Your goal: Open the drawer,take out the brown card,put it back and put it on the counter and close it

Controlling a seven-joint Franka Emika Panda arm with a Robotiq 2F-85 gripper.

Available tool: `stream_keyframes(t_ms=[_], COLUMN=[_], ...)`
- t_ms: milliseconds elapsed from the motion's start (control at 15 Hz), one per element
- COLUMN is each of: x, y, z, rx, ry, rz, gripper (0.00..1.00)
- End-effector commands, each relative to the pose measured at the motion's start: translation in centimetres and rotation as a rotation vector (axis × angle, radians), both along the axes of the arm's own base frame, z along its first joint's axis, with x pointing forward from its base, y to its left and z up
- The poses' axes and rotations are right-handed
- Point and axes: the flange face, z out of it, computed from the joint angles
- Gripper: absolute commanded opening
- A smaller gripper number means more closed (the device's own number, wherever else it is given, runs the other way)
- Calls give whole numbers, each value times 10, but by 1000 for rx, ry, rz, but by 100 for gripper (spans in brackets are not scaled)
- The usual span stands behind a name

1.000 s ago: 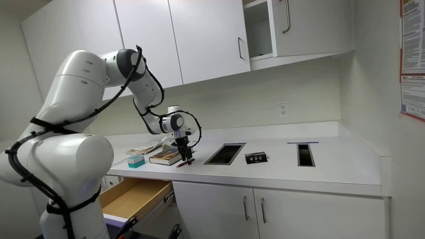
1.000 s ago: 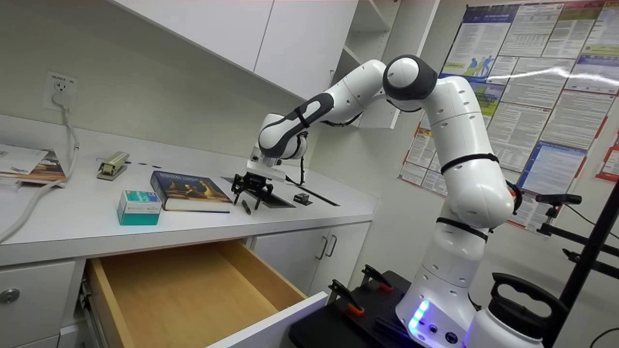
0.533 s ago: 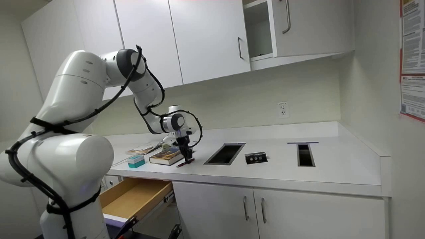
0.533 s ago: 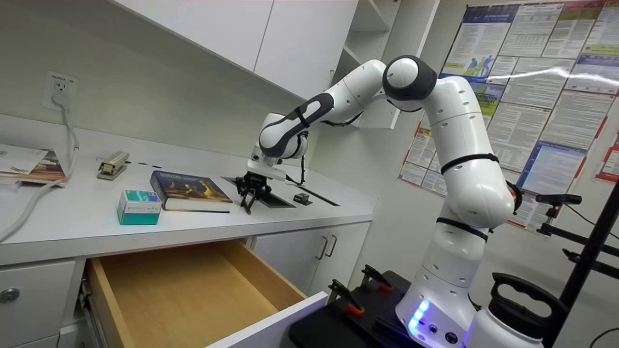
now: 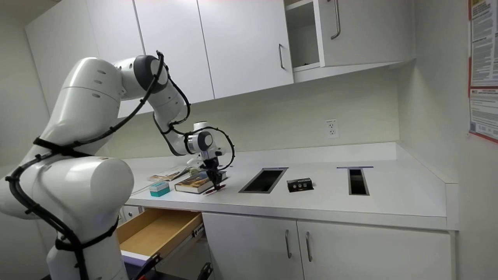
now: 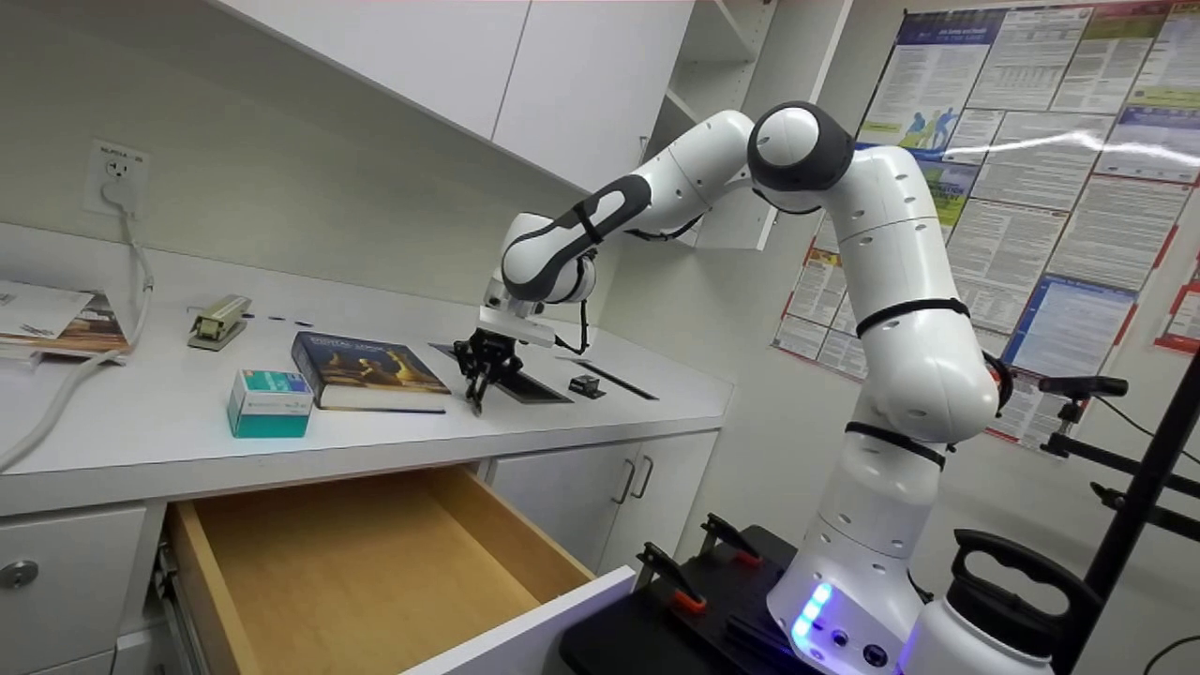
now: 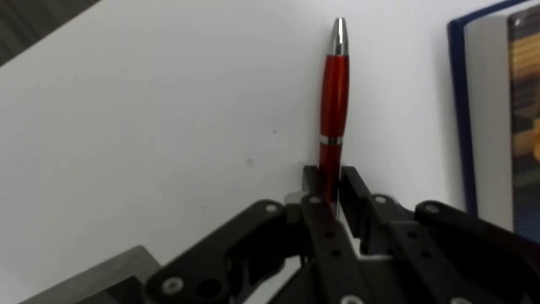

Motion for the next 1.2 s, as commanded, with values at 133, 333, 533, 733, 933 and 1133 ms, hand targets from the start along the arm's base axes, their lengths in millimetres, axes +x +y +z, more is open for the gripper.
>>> stream_keyframes(t_ms=[133, 333, 533, 733, 933, 1133], x=[-65, -102, -134, -132, -136, -133], y=[25, 46, 66, 76, 79, 83], z=[58, 73, 76, 68, 66, 62], rx=[-27, -15, -19, -26, -26, -31], ry=[128, 230, 298, 299, 305, 291], rz=[233, 383, 553, 587, 600, 723], gripper=[4, 5, 4, 4, 16, 5])
